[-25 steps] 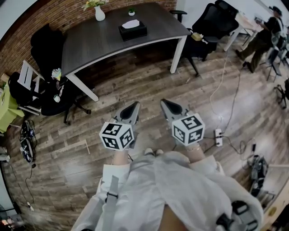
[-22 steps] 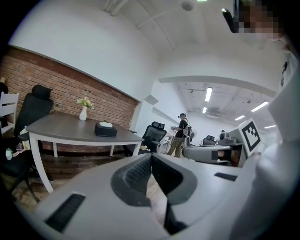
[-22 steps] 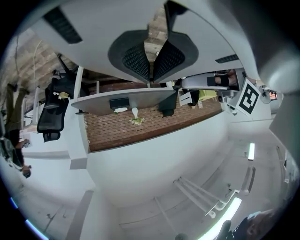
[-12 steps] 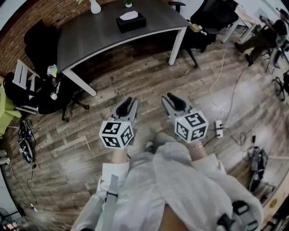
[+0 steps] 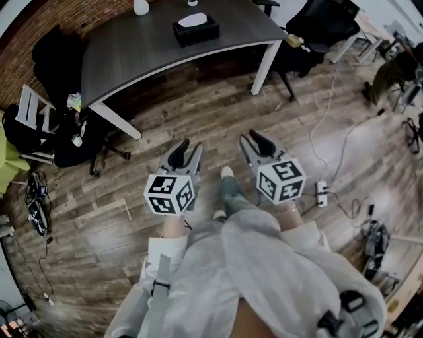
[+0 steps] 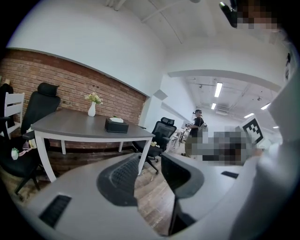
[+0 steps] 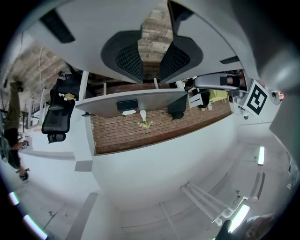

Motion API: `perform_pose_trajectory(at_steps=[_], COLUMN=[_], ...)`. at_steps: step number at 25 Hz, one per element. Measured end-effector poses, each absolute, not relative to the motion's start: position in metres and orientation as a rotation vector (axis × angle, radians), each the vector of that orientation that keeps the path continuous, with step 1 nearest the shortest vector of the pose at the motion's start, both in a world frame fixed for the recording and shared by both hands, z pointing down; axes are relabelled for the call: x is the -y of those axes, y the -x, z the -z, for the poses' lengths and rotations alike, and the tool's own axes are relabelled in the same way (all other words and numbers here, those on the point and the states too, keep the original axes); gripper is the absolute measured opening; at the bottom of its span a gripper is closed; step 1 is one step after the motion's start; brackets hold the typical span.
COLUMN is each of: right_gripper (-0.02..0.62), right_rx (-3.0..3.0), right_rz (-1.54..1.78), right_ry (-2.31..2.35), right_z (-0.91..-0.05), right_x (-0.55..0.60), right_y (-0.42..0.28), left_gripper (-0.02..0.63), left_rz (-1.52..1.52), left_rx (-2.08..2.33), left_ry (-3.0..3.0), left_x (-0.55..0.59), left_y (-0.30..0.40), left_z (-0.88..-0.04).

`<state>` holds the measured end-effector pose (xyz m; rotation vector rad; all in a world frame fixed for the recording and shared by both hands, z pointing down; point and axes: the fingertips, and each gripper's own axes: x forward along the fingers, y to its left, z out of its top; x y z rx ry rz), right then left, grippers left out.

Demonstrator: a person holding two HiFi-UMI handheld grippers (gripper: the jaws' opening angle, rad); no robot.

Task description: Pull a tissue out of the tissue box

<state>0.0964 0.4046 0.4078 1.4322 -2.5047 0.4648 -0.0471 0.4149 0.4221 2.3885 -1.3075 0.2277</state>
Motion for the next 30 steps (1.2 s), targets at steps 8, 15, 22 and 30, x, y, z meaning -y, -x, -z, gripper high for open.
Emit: perform_pose_trajectory(at_steps=[8,15,22,30], right_gripper=[0.087,0.087,0.087,0.087], right_rx=[2.530,2.565,2.567,2.553], right_rz=[-0.470,-0.428,-0.428,-0.528], right_ry=[-1.403,-1.350,-1.314,-1.275], right_z=[-0.400,-0.389,-0.390,-0.412], right_x=[-0.302,-0.221,-0.168,-0.139], right_y=[-0.104,-0.114,-0.131,-0.136], left_gripper=[0.132,0.132,0.132,0.132], left_rz=[-0.230,-0.215,-0.213,-0.249], left_rx=[1.377,1.412,1.437,1.437], left_ry=[-2.367,-2.374,-2.365,-2.321], left_x=[-0.320,-0.240,-0.188,-0.160], left_y=[0.048,0.032,0.014,0.014], left_z=[-0.413,-0.399,-0.396,-0.409])
